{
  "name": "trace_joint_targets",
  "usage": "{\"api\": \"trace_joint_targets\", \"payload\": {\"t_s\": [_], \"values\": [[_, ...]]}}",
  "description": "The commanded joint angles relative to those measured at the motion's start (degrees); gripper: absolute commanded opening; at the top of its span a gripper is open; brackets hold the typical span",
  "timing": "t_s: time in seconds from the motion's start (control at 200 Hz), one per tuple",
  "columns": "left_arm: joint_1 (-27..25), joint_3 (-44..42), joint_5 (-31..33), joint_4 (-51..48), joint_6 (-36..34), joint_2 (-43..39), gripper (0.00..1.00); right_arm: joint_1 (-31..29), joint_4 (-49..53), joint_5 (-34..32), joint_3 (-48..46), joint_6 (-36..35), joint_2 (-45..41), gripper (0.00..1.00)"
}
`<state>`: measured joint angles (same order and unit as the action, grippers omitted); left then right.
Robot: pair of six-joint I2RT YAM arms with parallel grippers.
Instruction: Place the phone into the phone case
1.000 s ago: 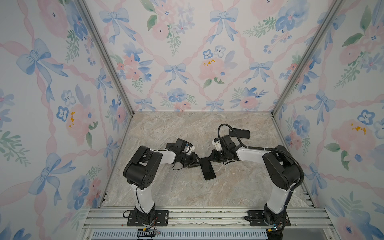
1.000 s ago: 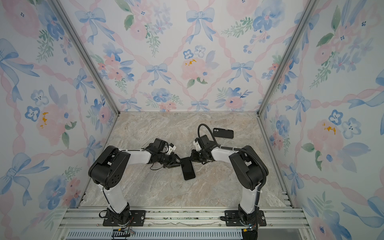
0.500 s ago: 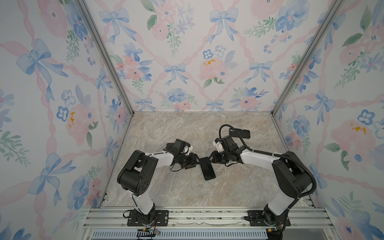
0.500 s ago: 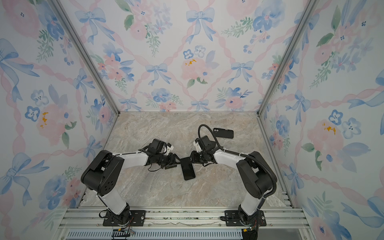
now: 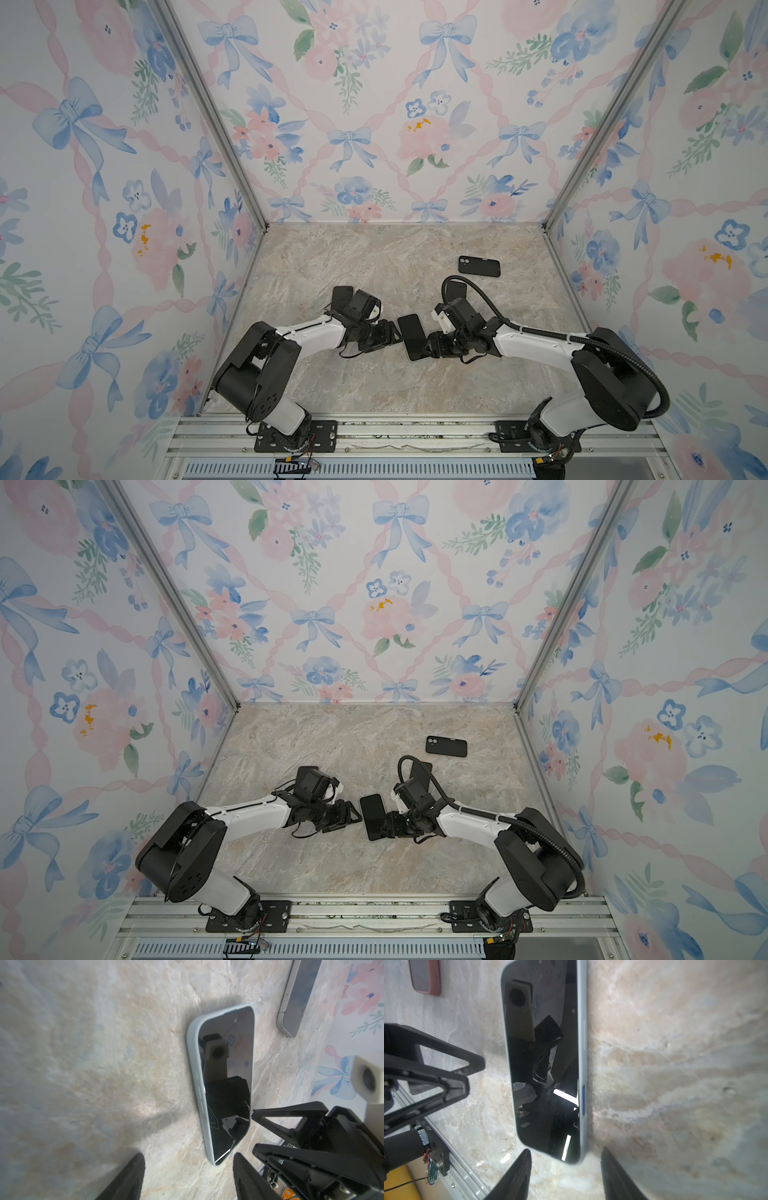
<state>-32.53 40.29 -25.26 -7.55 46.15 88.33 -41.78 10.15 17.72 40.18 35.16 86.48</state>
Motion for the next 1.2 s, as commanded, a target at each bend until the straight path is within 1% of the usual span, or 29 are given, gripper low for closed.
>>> {"api": "trace_joint_targets", "payload": {"t_s": [0.0, 0.18, 0.34, 0.425, 0.45, 0.46, 0.515, 0.565, 0.6, 0.615, 0.665, 0.75, 0.785, 0.835, 0.86, 0.91, 0.965, 1.065, 1.09, 1.195], "values": [[-0.81, 0.09, 2.93, -4.37, 1.0, -0.18, 0.66, -1.84, -2.47, -0.66, -0.98, 2.73, 0.21, 0.54], [-1.57, 0.0, 3.76, -4.46, 1.55, -0.29, 0.65, -3.69, -4.12, -1.03, -1.34, 4.02, 0.63, 0.49], [-2.07, 0.53, 5.1, -5.49, 1.59, -0.45, 0.65, -5.6, -5.48, -1.37, -1.36, 5.78, 0.71, 0.48], [-2.8, 1.43, 7.8, -7.72, 1.29, -0.5, 0.63, -6.99, -5.4, -2.49, -1.25, 6.56, -0.75, 0.47], [-3.16, 1.45, 9.08, -9.06, 1.17, -0.33, 0.62, -7.23, -4.54, -3.57, -1.25, 6.13, -1.93, 0.47], [-3.37, 2.93, 9.68, -9.59, 1.21, -0.24, 0.62, -7.23, -4.11, -4.36, -1.25, 5.9, -2.45, 0.47], [-4.87, 5.3, 13.6, -12.72, 1.59, 0.4, 0.63, -7.31, -1.73, -9.55, -1.77, 3.92, -6.19, 0.53], [-6.5, 8.14, 17.5, -16.7, 1.68, 1.66, 0.65, -7.26, 0.71, -15.6, -2.04, 1.79, -9.8, 0.59], [-7.45, 10.98, 19.87, -19.59, 1.72, 2.98, 0.66, -7.27, 1.93, -19.61, -2.33, 1.03, -12.23, 0.63], [-7.84, 12.15, 20.8, -20.67, 1.67, 3.64, 0.67, -7.35, 2.29, -20.82, -2.34, -0.78, -13.26, 0.64], [-9.17, 16.23, 23.35, -24.21, 1.95, 5.85, 0.68, -7.37, 3.22, -25.84, -2.92, -2.67, -16.48, 0.68], [-11.39, 22.66, 26.5, -28.57, 2.26, 10.12, 0.69, -7.16, 4.13, -31.64, -3.77, -5.75, -20.76, 0.8], [-12.19, 25.01, 27.55, -30.07, 2.82, 12.02, 0.7, -6.62, 4.76, -32.87, -3.8, -6.64, -21.89, 0.85], [-12.8, 28.19, 28.4, -32.84, 3.83, 14.98, 0.69, -5.26, 4.96, -32.36, -4.0, -7.89, -22.55, 0.9], [-13.01, 30.06, 29.19, -34.62, 4.5, 16.64, 0.69, -4.39, 5.04, -31.39, -4.05, -8.51, -22.65, 0.9], [-13.32, 33.54, 29.08, -37.8, 4.93, 19.72, 0.69, -2.74, 5.33, -29.21, -3.93, -9.49, -22.57, 0.93], [-13.84, 36.54, 28.99, -40.08, 5.68, 22.06, 0.7, -1.23, 5.49, -27.71, -3.84, -10.38, -22.65, 0.94], [-15.0, 39.95, 29.26, -42.21, 6.98, 23.91, 0.72, 1.15, 5.02, -25.28, -4.27, -11.47, -22.89, 0.95], [-15.1, 40.7, 29.72, -43.1, 7.42, 24.3, 0.72, 1.62, 4.78, -24.76, -4.56, -11.52, -23.01, 0.97], [-15.28, 42.94, 30.88, -45.5, 9.24, 25.35, 0.73, 3.77, 2.91, -21.74, -6.54, -11.37, -23.13, 0.99]]}}
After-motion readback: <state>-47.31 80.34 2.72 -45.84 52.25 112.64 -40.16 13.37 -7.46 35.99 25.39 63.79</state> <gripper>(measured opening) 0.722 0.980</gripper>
